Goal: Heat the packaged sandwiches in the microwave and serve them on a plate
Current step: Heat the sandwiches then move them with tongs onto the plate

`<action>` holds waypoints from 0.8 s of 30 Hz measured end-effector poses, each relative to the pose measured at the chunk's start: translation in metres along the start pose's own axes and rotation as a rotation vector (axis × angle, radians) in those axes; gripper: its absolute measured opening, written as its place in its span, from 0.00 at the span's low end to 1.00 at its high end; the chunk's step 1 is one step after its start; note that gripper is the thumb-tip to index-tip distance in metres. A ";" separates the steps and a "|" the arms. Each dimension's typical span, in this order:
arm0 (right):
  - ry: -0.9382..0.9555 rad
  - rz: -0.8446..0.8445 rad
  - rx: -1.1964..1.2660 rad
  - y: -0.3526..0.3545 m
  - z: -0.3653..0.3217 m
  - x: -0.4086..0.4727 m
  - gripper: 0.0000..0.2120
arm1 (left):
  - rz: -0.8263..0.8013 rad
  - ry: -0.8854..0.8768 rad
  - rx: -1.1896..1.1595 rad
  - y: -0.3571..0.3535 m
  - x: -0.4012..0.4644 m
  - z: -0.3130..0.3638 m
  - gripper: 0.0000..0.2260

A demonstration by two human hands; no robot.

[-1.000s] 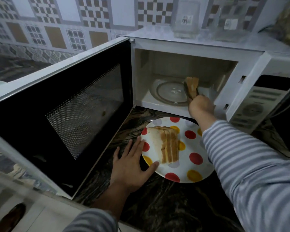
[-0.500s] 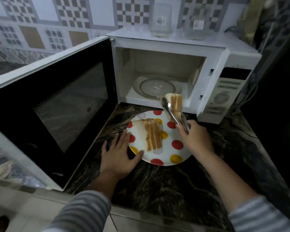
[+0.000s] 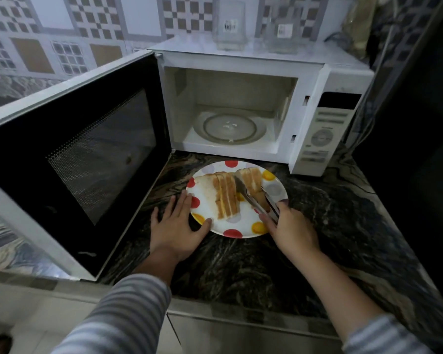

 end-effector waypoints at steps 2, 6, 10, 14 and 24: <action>-0.012 -0.008 0.014 0.007 0.001 0.000 0.26 | 0.003 0.000 -0.001 0.000 0.000 0.000 0.38; -0.003 0.028 0.068 0.033 0.001 -0.001 0.26 | 0.015 0.003 -0.007 0.000 0.001 0.000 0.38; 0.045 0.128 0.073 0.073 -0.008 -0.003 0.21 | 0.029 -0.005 -0.016 0.001 0.000 0.001 0.38; 0.167 0.131 0.069 0.098 -0.039 -0.007 0.16 | 0.031 0.002 -0.029 0.003 -0.002 0.001 0.40; 0.454 -0.153 -0.272 0.091 -0.103 -0.016 0.13 | 0.527 -0.354 0.067 0.071 -0.016 0.026 0.34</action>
Point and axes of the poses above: each hand's wrist, its own x-axis towards the middle knuckle, its own y-axis out of the back of the hand, z = x × y, the point moved 6 cm from there along x, towards the middle knuckle, and after that the axes turned 2 degrees about z, right-handed, at the moved point
